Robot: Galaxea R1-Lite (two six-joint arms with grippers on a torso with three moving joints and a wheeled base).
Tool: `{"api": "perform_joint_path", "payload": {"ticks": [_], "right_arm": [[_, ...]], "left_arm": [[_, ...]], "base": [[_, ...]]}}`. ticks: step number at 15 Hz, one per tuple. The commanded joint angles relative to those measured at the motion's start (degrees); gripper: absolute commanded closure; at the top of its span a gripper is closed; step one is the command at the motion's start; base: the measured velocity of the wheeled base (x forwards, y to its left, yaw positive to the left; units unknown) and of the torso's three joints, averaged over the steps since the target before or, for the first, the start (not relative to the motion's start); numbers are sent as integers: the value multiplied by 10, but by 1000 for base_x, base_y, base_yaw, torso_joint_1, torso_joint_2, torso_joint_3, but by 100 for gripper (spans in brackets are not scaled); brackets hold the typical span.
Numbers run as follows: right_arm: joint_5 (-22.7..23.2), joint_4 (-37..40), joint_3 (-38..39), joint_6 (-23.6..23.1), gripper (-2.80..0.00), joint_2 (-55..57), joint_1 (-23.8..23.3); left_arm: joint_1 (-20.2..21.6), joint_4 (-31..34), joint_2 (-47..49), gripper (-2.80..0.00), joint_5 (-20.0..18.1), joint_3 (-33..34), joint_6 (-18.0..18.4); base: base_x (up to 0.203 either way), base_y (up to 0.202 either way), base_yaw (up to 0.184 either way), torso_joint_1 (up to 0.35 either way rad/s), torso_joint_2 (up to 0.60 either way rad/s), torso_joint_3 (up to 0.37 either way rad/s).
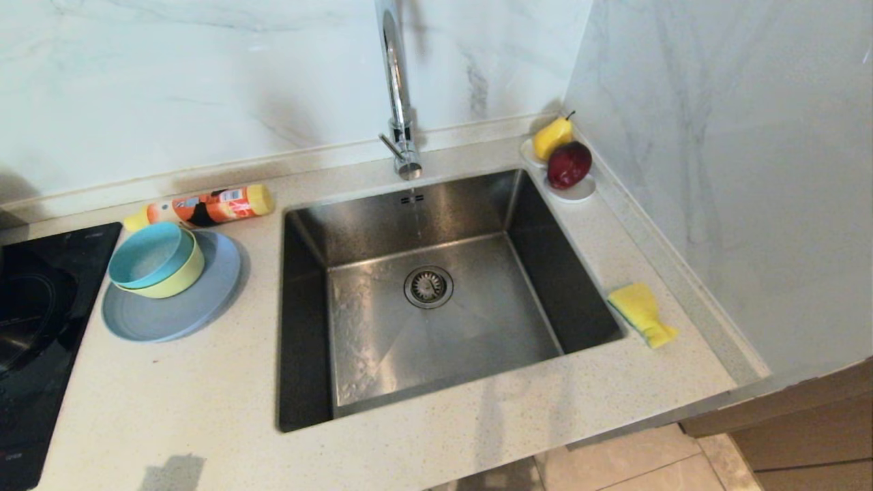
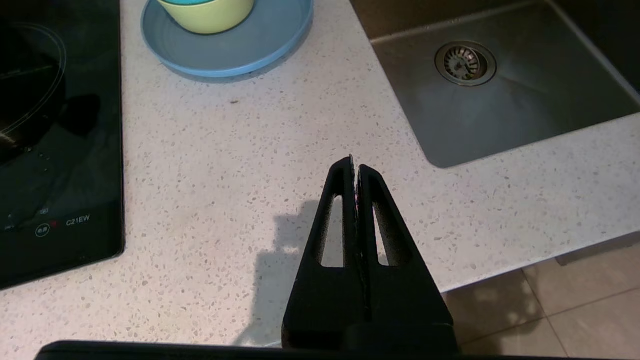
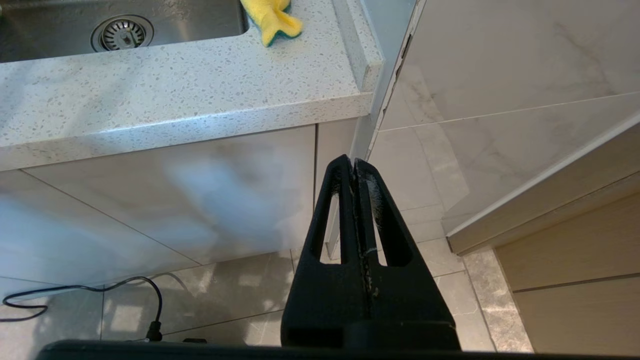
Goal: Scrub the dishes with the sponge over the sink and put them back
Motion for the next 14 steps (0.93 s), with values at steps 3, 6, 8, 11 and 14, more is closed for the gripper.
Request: {"api": "perform_joint_path", "payload": {"ticks": [3,6,8,11,14], "right_arm": [[0,0,0,0,0,1,0],[0,0,0,0,0,1,0],[0,0,0,0,0,0,0],[0,1,0,-1,0,0,0],[-1,1,0,0,0,0,0]], "left_arm": [[-10,70,-110,0,13,29,-8],[-10,43,-110,0,13,31,-15],[-10,43,-110,0,13,31,-14],[-10,43,-110,0,13,31,-14],[-10,43,-110,0,13,31,-14]], "base": [[0,0,0,0,0,0],[0,0,0,0,0,0],[0,0,0,0,0,0],[0,0,0,0,0,0],[0,0,0,0,0,0]]}}
